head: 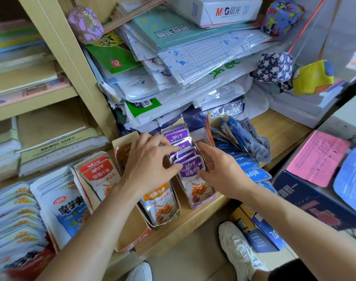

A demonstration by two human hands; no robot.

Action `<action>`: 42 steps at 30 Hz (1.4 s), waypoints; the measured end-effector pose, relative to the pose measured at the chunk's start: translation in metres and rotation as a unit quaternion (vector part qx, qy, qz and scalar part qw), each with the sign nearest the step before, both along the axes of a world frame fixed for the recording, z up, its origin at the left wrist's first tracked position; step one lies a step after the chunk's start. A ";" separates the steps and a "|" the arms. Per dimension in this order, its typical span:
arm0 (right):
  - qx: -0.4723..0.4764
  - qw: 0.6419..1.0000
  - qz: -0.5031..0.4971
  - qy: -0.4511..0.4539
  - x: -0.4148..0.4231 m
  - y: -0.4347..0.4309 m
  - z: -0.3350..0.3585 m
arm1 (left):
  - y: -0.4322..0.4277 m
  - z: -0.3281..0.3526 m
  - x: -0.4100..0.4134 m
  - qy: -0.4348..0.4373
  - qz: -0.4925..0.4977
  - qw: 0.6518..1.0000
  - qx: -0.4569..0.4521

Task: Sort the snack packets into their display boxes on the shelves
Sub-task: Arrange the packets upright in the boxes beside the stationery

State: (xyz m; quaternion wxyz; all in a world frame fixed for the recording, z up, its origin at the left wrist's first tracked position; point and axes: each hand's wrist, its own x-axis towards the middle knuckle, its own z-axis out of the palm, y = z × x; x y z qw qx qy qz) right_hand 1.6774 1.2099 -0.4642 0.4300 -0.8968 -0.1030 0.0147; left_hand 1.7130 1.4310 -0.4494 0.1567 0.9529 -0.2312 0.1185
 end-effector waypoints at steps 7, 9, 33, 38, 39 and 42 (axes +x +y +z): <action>-0.027 0.986 -0.032 -0.161 -0.007 -0.036 0.034 | -0.009 0.012 -0.002 -0.055 -0.014 0.995 -0.083; -0.025 0.985 -0.059 -0.163 -0.011 -0.056 0.042 | -0.020 0.013 -0.007 -0.055 -0.033 0.995 -0.081; -0.196 0.975 0.108 0.001 -0.032 -0.126 0.016 | -0.067 -0.003 -0.039 -0.018 -0.062 0.959 0.275; -0.171 0.981 0.085 -0.025 -0.041 -0.133 0.013 | -0.073 0.002 -0.044 0.007 -0.038 0.956 0.290; -0.170 0.982 0.078 -0.035 -0.043 -0.134 0.012 | -0.075 0.002 -0.044 0.013 -0.036 0.956 0.290; -0.155 0.984 0.066 -0.063 -0.047 -0.140 0.006 | -0.080 0.003 -0.044 0.035 -0.016 0.957 0.286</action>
